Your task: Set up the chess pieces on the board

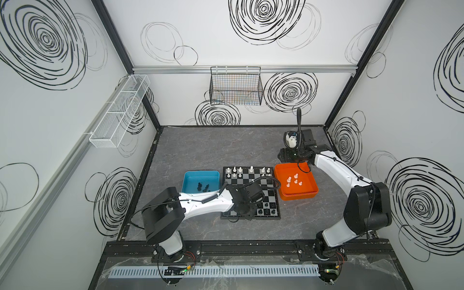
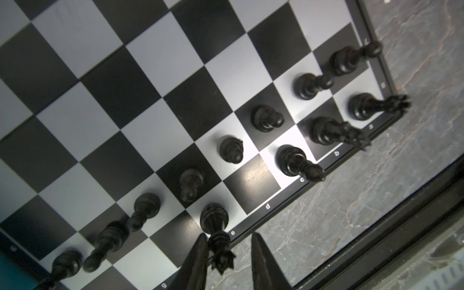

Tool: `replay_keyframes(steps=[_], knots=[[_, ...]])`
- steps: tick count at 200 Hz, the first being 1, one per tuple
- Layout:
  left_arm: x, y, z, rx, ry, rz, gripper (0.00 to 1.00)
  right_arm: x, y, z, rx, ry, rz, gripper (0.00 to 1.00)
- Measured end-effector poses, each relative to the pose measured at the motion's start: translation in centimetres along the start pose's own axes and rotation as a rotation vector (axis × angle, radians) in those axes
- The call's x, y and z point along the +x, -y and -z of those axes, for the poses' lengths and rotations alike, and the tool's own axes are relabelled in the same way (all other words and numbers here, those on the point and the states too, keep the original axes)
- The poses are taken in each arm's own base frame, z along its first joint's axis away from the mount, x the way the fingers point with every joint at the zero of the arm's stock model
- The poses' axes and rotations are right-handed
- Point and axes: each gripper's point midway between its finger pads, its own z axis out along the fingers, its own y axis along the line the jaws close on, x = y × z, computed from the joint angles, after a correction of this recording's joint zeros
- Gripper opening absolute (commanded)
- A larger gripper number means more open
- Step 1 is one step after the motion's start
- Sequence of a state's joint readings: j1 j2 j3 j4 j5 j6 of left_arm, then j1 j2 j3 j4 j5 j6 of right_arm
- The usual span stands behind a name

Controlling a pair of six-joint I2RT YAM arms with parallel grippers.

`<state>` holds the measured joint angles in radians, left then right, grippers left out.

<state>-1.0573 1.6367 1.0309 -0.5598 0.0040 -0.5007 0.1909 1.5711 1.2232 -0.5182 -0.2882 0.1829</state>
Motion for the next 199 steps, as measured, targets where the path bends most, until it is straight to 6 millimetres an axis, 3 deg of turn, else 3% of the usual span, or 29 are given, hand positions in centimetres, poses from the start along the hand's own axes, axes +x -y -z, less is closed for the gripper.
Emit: replay_keyframes(steps=[199], knots=[[0.04, -0.53, 0.33, -0.035, -0.01, 0.005, 0.38, 0.39, 0.35, -0.11, 0.005, -0.009, -0.007, 0.7]])
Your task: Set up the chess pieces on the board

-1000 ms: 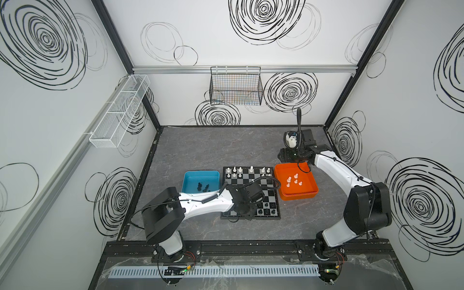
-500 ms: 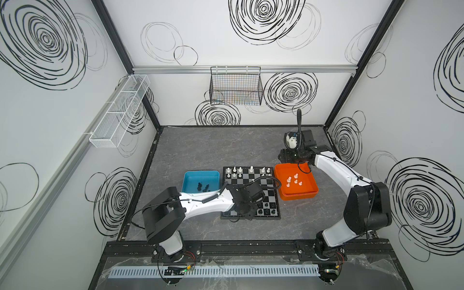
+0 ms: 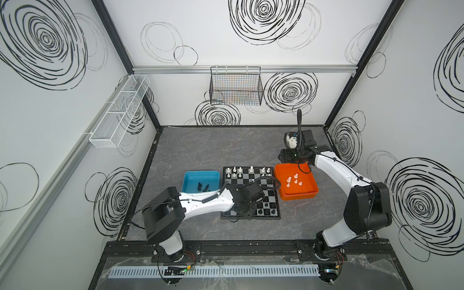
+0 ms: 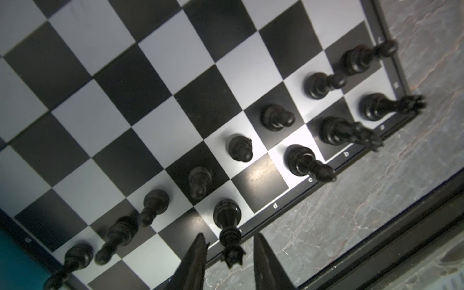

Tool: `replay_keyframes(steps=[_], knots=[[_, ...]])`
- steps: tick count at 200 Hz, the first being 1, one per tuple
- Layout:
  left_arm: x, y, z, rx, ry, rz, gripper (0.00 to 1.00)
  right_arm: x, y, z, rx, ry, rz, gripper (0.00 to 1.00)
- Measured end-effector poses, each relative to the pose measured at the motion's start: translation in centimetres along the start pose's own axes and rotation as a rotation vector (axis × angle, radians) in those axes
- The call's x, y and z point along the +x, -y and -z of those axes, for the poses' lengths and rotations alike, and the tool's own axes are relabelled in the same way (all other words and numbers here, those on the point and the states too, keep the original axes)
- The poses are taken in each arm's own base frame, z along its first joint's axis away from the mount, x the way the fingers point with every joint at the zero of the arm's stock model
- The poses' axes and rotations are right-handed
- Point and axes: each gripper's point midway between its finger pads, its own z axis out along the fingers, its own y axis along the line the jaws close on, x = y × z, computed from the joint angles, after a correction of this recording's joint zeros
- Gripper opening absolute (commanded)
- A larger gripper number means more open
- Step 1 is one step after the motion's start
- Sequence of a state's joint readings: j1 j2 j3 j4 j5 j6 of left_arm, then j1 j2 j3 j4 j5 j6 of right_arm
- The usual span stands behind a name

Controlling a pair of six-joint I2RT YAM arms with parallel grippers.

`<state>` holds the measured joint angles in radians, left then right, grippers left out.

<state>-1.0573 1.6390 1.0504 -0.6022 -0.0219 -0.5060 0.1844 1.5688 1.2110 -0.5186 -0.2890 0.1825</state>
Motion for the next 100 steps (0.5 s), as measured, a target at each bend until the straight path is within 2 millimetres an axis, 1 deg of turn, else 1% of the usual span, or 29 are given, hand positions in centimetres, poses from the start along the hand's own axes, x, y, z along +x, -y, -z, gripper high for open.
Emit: replay_keyframes(steps=[23, 35, 53, 79, 100], knots=[[-0.6, 0.2, 1.0, 0.006, 0.015, 0.001, 0.39, -0.1, 0.1, 0.1, 0.002, 0.003, -0.003, 0.71], [-1.2, 0.4, 1.9, 0.018, 0.038, 0.004, 0.4, -0.1, 0.2, 0.2, 0.003, 0.003, -0.005, 0.71], [-2.3, 0.6, 3.6, 0.044, 0.091, 0.011, 0.47, -0.2, 0.3, 0.3, 0.005, 0.001, -0.007, 0.71], [-4.1, 0.5, 6.5, 0.089, 0.173, 0.034, 0.61, -0.2, 0.5, 0.7, 0.01, 0.002, -0.013, 0.71], [-6.5, -0.2, 8.5, 0.112, 0.238, 0.063, 0.81, -0.3, 0.8, 1.2, 0.015, 0.01, -0.021, 0.7]])
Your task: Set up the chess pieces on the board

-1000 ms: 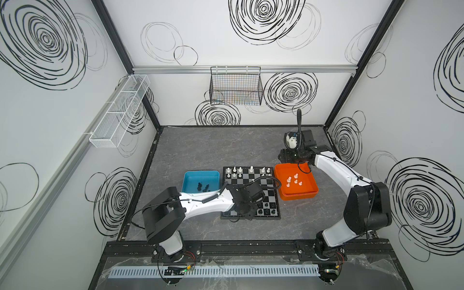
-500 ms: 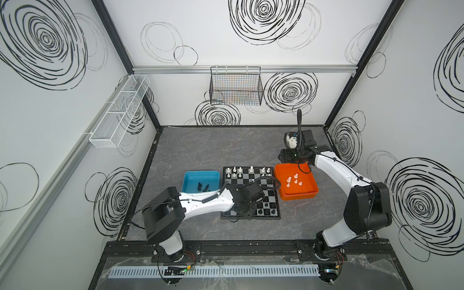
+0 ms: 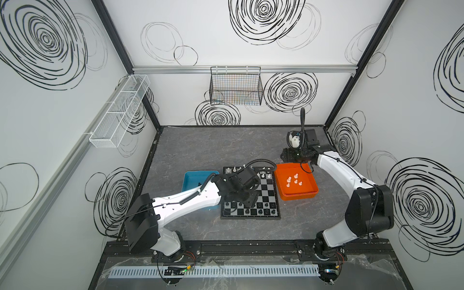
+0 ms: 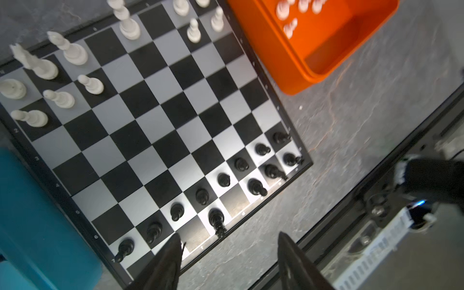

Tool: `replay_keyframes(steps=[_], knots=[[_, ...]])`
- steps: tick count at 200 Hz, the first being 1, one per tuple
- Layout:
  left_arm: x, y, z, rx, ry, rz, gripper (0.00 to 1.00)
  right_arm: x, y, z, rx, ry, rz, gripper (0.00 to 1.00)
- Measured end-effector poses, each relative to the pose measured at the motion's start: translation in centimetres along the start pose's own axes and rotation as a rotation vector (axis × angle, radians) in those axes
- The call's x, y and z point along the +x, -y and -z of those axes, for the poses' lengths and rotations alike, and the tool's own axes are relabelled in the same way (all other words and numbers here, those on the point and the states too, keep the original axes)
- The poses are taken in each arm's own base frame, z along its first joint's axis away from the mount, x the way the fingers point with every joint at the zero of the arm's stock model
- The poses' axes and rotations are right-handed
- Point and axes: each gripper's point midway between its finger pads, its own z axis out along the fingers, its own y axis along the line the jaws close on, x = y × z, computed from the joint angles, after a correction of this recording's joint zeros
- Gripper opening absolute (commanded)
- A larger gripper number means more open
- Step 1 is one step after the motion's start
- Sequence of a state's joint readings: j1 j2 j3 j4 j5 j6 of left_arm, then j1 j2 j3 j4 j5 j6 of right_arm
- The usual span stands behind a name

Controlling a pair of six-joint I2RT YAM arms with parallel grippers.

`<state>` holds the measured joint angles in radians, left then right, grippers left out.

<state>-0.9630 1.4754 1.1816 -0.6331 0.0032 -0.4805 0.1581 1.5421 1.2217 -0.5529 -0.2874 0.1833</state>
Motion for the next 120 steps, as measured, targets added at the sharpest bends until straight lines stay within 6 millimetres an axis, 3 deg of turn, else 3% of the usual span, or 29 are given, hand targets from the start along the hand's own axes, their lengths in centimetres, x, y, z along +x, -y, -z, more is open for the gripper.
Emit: replay_keyframes(steps=[16, 21, 58, 120], knots=[[-2.5, -0.5, 1.2, 0.006, 0.048, 0.02, 1.0, 0.1, 0.2, 0.2, 0.003, 0.003, -0.005, 0.7], [-3.4, -0.5, 1.7, 0.008, 0.068, 0.022, 0.96, 0.3, 0.3, 0.2, 0.005, 0.0, -0.006, 0.7], [-9.8, -1.2, 5.3, 0.016, 0.221, 0.031, 0.96, 3.2, 1.2, -1.1, 0.022, -0.073, -0.021, 0.7], [-11.2, -5.6, 5.1, -0.038, 0.231, 0.093, 0.96, 5.6, 2.7, -3.2, 0.082, -0.153, -0.052, 0.64]])
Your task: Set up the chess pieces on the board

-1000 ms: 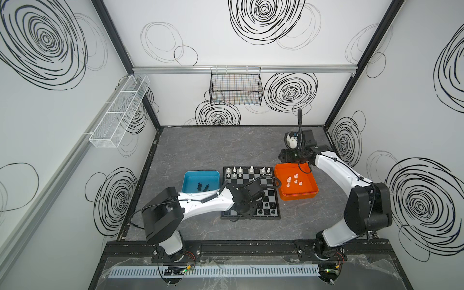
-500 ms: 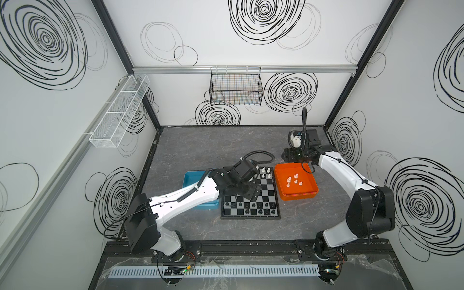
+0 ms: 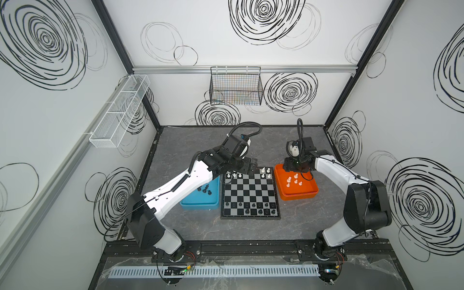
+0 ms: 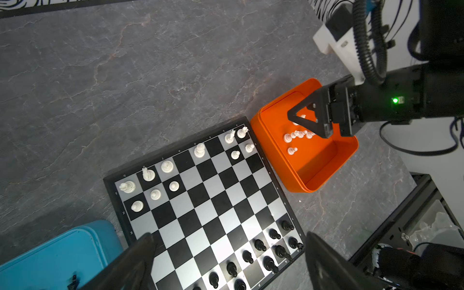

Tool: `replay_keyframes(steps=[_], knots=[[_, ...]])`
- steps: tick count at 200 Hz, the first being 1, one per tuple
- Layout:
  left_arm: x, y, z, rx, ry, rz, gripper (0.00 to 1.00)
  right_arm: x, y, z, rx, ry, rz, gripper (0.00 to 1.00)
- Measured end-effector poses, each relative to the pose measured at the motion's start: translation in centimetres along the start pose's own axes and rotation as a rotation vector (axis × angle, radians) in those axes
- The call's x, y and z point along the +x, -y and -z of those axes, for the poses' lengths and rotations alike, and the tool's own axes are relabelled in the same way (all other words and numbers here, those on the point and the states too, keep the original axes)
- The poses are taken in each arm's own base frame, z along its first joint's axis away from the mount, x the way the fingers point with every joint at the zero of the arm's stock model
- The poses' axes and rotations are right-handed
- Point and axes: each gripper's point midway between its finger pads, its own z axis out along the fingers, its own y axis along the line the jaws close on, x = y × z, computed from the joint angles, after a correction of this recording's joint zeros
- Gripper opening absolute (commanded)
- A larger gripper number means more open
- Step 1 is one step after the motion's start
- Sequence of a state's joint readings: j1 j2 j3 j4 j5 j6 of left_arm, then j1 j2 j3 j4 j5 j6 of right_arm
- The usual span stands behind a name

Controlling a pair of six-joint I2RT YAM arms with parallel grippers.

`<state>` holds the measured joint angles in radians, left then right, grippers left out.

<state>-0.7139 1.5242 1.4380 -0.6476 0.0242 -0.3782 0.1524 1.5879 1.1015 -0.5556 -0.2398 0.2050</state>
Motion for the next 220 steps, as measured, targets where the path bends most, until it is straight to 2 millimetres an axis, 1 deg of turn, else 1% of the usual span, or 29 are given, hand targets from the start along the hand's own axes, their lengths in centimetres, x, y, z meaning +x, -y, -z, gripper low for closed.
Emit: replay_keyframes(steps=[17, 53, 77, 101, 126, 148, 176, 220], knots=[[-0.4, -1.5, 0.0, -0.021, 0.005, 0.023, 0.96, 0.4, 0.2, -0.6, 0.007, -0.02, -0.005, 0.62], [-1.1, -3.7, 0.1, -0.049, 0.016, 0.058, 0.96, 1.0, 0.6, -1.5, 0.019, -0.049, -0.013, 0.58], [-1.0, -4.9, -0.1, -0.064, 0.012, 0.073, 0.96, 1.7, 0.7, -1.7, 0.024, -0.063, -0.013, 0.58], [-0.8, -5.8, -0.3, -0.075, 0.003, 0.084, 0.96, 2.8, 1.0, -2.2, 0.03, -0.091, -0.017, 0.58], [-0.5, -6.4, -0.6, -0.081, -0.002, 0.086, 0.96, 4.0, 1.3, -2.8, 0.036, -0.124, -0.022, 0.57], [-0.3, -6.5, -0.7, -0.079, -0.008, 0.084, 0.96, 4.6, 1.5, -3.3, 0.041, -0.146, -0.026, 0.56], [-0.2, -6.4, -0.8, -0.074, -0.01, 0.083, 0.96, 4.7, 1.5, -3.5, 0.041, -0.147, -0.026, 0.55], [0.1, -6.4, -1.0, -0.071, -0.018, 0.083, 0.96, 4.8, 1.6, -3.7, 0.042, -0.153, -0.028, 0.5]])
